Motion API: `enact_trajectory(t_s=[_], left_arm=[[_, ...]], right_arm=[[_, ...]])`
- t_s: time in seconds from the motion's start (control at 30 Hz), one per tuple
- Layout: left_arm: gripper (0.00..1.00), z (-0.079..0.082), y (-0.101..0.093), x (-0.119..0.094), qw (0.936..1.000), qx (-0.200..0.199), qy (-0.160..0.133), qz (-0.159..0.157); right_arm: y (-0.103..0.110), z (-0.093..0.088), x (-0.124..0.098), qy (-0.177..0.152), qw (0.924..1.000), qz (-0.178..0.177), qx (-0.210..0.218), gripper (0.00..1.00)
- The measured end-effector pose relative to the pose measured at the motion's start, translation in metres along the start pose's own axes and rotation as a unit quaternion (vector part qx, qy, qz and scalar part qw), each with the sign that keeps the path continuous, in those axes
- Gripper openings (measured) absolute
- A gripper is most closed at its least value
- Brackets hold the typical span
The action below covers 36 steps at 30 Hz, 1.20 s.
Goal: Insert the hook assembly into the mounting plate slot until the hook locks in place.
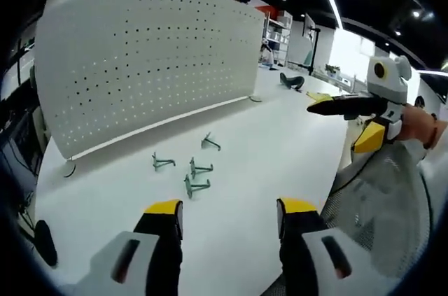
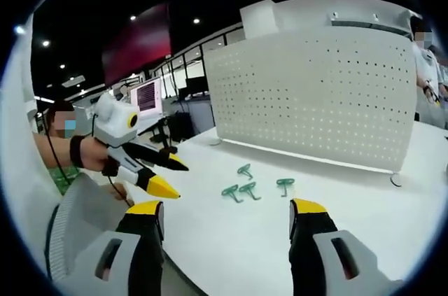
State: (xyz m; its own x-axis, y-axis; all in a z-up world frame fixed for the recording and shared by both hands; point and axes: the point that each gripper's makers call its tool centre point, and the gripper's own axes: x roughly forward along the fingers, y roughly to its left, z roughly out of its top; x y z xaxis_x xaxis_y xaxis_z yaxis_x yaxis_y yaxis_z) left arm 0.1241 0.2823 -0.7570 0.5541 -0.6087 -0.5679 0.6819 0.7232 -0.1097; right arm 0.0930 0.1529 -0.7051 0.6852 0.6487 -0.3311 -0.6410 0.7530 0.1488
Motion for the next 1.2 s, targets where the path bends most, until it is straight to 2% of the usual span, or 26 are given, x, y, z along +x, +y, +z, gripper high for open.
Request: enact_trajectory(t_s=[0.1,0.4,0.53,0.7,0.8,1.2], left_arm=[[0.55,-0.002,0.002,0.003,0.9999,0.009,0.012,0.002],[0.51,-0.005,0.010,0.012,0.9998,0.002,0.019,0.009],[0.52,-0.008,0.012,0.016,0.9997,-0.018,0.017,0.008],[0.49,-0.013,0.014,0.022,0.9995,-0.011,0.026,0.012],[0.49,-0.013,0.013,0.025,0.9993,-0.024,0.028,0.005],[0.47,-0.019,0.018,0.044,0.9987,-0.010,0.050,0.010]], right_arm=[[0.001,0.000,0.001,0.000,1.0000,0.001,-0.003,0.74],[0.006,-0.006,0.001,0.009,0.9999,0.011,-0.001,0.73],[0.009,-0.006,0.003,0.012,0.9998,0.015,-0.002,0.73],[0.011,-0.003,0.006,0.013,0.9997,0.022,-0.005,0.72],[0.013,-0.003,0.007,0.015,0.9995,0.027,-0.007,0.72],[0.014,-0.007,0.009,0.019,0.9994,0.029,-0.005,0.71]])
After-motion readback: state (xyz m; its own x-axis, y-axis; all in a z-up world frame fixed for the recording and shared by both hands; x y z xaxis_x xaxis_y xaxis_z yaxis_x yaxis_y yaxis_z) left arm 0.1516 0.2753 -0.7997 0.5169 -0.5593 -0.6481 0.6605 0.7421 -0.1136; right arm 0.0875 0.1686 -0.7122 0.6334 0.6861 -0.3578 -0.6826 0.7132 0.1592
